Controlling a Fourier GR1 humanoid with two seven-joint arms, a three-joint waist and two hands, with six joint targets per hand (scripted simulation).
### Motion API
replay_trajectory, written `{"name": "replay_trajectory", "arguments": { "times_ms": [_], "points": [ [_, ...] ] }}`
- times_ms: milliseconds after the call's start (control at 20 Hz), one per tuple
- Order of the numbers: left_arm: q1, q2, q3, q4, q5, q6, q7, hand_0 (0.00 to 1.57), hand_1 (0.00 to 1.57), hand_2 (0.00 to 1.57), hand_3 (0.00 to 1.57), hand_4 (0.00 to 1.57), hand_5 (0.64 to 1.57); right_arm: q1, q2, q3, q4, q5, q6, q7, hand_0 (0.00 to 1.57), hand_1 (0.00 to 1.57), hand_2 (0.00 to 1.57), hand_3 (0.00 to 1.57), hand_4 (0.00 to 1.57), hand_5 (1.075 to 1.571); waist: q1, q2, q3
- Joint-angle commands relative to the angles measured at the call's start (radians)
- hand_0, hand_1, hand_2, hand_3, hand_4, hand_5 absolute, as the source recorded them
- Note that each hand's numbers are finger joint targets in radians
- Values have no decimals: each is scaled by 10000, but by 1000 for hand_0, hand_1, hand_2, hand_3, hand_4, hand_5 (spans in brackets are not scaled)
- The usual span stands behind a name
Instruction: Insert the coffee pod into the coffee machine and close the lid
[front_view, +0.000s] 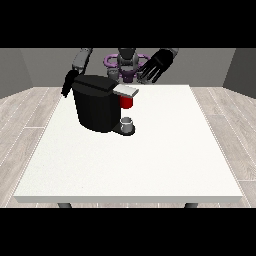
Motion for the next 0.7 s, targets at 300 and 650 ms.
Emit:
{"name": "replay_trajectory", "arguments": {
  "times_ms": [300,650],
  "points": [
    [3554,-2261,2616,237,3608,-418,-1208,0,0,0,0,274,1571,1977,-23,-271,94,-67,-163,-233,0,0,0,0,0,1571,1607,-2546,-13],
    [5383,-2817,2290,204,3651,-558,-762,0,0,0,0,442,1571,2151,332,206,-889,-622,812,-473,0,0,0,0,0,1571,1937,-4082,4]
  ]
}}
